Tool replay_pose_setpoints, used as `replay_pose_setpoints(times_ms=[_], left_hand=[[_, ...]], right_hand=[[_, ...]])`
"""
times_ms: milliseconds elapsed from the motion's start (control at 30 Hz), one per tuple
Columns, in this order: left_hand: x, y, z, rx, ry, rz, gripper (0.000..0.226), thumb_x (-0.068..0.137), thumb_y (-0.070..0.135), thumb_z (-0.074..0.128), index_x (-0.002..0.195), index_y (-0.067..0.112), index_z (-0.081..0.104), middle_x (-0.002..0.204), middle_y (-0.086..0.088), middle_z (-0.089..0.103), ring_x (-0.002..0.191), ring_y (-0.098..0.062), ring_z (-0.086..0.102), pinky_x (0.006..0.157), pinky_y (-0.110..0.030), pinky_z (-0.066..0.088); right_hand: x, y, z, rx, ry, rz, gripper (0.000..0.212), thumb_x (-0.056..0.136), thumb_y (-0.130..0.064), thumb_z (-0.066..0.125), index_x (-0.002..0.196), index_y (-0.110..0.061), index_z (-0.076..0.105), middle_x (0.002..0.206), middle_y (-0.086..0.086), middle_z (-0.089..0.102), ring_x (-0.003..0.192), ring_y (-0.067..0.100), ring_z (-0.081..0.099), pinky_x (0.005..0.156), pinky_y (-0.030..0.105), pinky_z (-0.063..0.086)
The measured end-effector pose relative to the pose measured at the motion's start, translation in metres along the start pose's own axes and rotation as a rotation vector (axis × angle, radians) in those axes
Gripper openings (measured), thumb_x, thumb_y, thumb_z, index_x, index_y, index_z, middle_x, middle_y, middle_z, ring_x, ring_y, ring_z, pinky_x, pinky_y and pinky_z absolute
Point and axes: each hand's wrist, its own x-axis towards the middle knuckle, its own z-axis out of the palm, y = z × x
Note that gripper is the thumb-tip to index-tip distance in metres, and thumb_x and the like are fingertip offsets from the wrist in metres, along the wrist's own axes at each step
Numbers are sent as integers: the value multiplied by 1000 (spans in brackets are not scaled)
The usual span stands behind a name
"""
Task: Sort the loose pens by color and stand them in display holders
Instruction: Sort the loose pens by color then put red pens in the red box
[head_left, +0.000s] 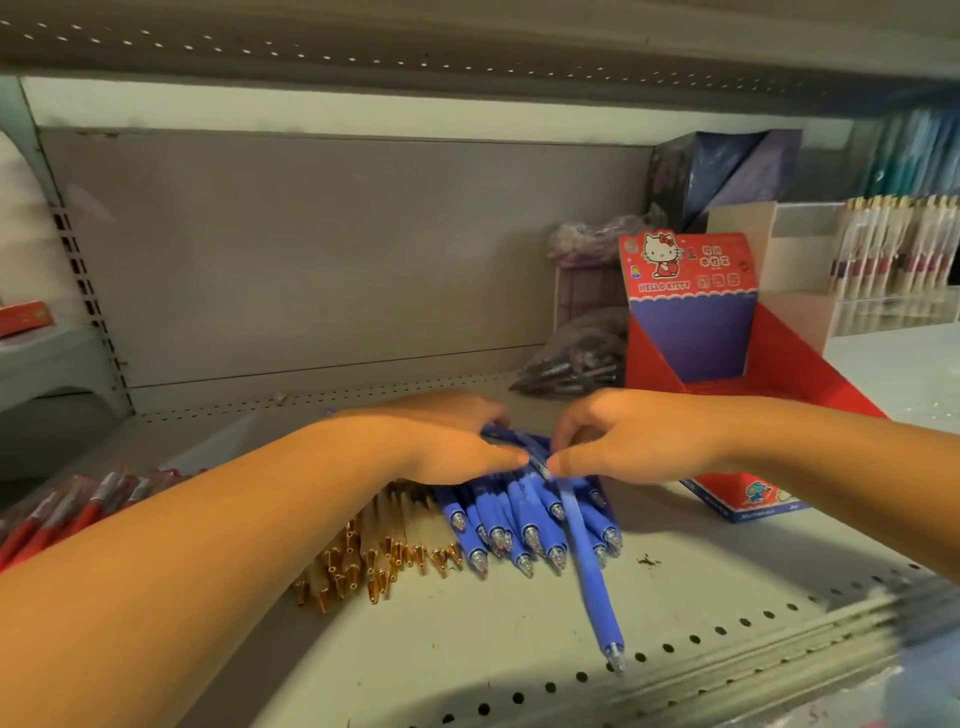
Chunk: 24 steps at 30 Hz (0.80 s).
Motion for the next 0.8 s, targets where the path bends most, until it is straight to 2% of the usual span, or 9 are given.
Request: replay_pose_setpoints(times_ms=[67,167,233,300,400,533,667,733,800], left_hand=[[13,5,2,-23,-12,-6,55,95,60,45,137,25,48,137,-1,54,116,-19,53,96,-34,43],[27,10,3,-30,-15,-13,57,96,61,43,143,28,44,145,0,48,123,-19,48,93,-30,38],[33,13,5,-21,-19,14,53,95,61,43,141,34,47,145,1,50,123,-20,49,100,-34,40],[36,15,7,-17,-20,40,48,95,60,45,136,37,53,141,4,53,122,-20,51,104,-37,41],[38,19,12,-50,-70,64,40,97,56,46,128,36,61,133,9,60,116,-15,54,104,-39,42],[37,20,15,-113,-80,57,35,100,49,46,127,32,61,130,9,60,115,-15,54,104,-37,41],[38,19,16,-177,-67,18,24,101,47,44,112,32,60,114,6,61,104,-16,55,87,-31,44],[39,18,18,-215,-38,-16,25,101,49,40,107,32,57,102,9,58,93,-12,52,72,-25,39],[40,17,19,-230,12,-45,25,101,48,39,101,32,57,89,11,55,80,-8,49,64,-25,34]], right_hand=[[-17,4,3,63,-17,-46,44,79,-61,68,111,-31,61,100,-12,66,90,6,63,86,31,53],[-39,7,10,62,42,-156,56,63,-76,69,102,-41,50,83,-15,58,68,1,52,63,19,46],[-47,6,15,120,15,-230,47,70,-69,72,99,-38,51,65,-11,53,55,3,44,52,18,38],[-48,3,20,156,-13,-259,33,77,-55,74,95,-33,58,57,-11,50,50,3,42,49,18,34],[-45,0,24,120,33,-236,23,80,-44,77,92,-28,65,55,-12,52,49,3,45,49,16,34],[-50,-8,30,-51,87,-211,27,76,-52,75,91,-32,65,62,-13,59,56,0,53,49,15,37],[-50,-14,36,-117,138,-198,16,75,-39,70,82,-29,60,60,-19,57,59,-5,52,47,16,35],[-47,-13,32,-11,113,-166,13,74,-31,69,81,-28,59,60,-21,59,52,-1,52,47,18,38],[-43,-9,23,216,121,-140,6,76,-21,66,80,-23,61,57,-6,63,45,7,51,46,26,43]])
